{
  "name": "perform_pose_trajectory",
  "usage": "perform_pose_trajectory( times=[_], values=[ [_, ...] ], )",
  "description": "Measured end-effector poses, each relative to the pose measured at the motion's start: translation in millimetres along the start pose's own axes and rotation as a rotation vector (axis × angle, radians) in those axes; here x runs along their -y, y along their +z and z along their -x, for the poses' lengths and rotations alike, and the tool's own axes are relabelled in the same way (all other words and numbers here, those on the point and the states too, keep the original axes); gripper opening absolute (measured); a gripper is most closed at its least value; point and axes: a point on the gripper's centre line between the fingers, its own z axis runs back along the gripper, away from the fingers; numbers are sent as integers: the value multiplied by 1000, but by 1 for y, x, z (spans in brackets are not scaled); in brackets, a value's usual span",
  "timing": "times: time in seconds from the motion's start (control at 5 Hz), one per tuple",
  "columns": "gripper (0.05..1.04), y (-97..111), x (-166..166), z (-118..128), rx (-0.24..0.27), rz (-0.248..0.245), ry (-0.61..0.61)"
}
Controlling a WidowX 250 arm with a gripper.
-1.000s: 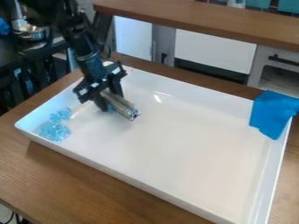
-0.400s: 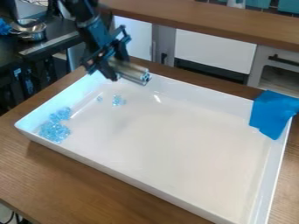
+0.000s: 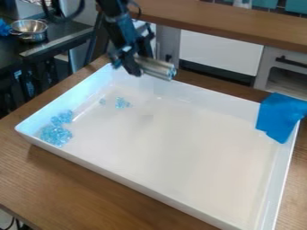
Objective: Sweep into pile
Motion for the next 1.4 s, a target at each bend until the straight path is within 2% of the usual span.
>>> perform_pose_trajectory(
  times=[0.2, 0.4, 0.6, 0.8, 1.2, 1.4],
  values=[
    [502, -27, -10, -12, 46, -58, 1],
    [502, -31, -14, -19, 86, -64, -20],
    [502, -38, -30, -27, 98, -87, -18],
    [502, -39, -54, -33, 68, -105, -11],
    [502, -20, -102, -32, 13, -122, -69],
    [502, -11, -124, -30, 5, -126, -100]
  ],
)
